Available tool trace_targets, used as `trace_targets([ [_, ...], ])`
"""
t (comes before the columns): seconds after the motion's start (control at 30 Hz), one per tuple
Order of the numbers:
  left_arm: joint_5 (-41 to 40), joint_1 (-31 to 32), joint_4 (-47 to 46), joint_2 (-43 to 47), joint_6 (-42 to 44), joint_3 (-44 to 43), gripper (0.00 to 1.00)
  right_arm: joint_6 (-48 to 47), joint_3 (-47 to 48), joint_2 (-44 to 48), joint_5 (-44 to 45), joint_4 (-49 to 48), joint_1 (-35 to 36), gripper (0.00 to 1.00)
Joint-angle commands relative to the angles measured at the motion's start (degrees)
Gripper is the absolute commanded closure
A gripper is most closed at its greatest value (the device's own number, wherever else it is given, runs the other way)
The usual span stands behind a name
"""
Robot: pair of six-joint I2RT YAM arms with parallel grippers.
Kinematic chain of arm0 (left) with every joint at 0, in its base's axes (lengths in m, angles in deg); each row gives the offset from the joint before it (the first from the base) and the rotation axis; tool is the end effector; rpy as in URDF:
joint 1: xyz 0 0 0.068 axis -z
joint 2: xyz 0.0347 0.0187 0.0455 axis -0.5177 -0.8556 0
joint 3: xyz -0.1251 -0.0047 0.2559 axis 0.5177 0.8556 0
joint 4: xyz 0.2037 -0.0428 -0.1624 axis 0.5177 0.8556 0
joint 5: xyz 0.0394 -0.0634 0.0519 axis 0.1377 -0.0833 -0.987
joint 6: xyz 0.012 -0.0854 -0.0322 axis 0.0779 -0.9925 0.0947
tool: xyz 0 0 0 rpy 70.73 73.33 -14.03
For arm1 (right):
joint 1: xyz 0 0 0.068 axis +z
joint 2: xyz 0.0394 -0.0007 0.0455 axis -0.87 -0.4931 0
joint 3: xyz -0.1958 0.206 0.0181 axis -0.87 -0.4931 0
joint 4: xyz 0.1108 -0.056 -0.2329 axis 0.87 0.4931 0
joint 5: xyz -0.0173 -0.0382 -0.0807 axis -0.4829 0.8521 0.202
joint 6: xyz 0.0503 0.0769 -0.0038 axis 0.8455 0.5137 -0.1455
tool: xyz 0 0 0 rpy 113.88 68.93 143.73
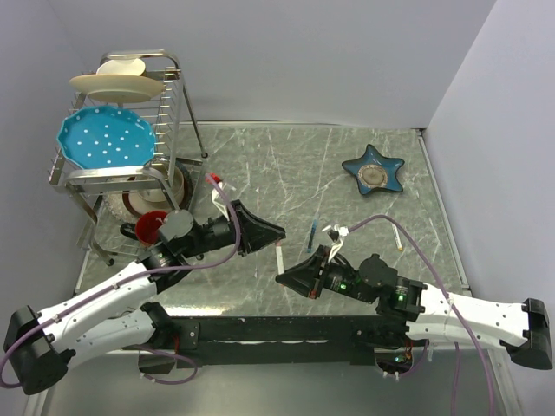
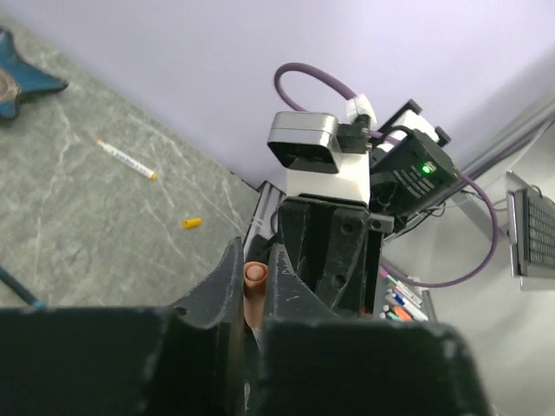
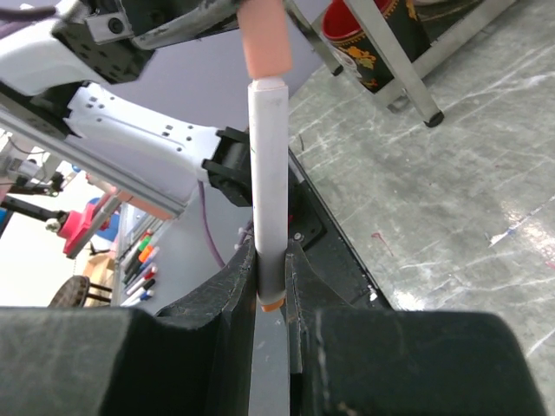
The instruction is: Insert the pens into the pen caps
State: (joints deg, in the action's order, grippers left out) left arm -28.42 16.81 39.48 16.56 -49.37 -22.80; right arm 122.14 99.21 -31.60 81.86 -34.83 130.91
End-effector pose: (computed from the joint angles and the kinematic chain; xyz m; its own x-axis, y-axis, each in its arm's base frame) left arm 0.1398 -0.2083 0.3516 -0.5479 -0.2779 -0.7891 0.7899 0.1389 -0.5974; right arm 0.0694 0.1939 0.2824 -0.5978 0.2281 -0.7685 -0.7254 0.2540 0.6397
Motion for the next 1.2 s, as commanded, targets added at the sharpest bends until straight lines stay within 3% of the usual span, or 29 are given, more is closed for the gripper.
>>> trace_targets([
  [0.0,7.39,0.44,-12.15,0.22,-7.13,4.20,0.99,0.49,1.41,2.92,0.38,-5.85,-0.23,1.00],
  [0.03,7.75,0.70,-18.53,0.22,-11.15,5.80,0.99,0.40,2.37,3.18,1.08,-6.21,-0.14,1.00],
  [0.1,7.49,1.93,-22.27,-0.12,-13.82,9.49,0.99,-1.53,4.47,2.40,4.68,-3.86,-0.32,1.00],
  [0.23,4.95,3.60,-21.58,-0.57,-16.10,12.05,0.99,-5.13,10.53,-0.50,7.59,-2.69,-0.32,1.00],
  [0.53,-5.26,8.00,-4.45,-0.39,-14.54,9.42,0.99,-15.07,19.77,-7.71,17.52,3.37,-0.32,1.00],
  [0.77,-1.13,9.05,-3.21,1.63,-12.16,12.31,0.99,-15.07,25.31,-7.19,12.62,8.11,-4.53,1.00],
  [0.9,-3.15,11.60,-2.07,1.81,-12.16,13.28,0.99,-16.47,28.38,-7.79,11.63,8.55,-4.63,1.00],
  [1.17,-9.47,16.96,11.18,-2.32,-10.22,7.92,0.99,-19.99,32.34,-9.91,14.62,10.48,-4.63,1.00],
])
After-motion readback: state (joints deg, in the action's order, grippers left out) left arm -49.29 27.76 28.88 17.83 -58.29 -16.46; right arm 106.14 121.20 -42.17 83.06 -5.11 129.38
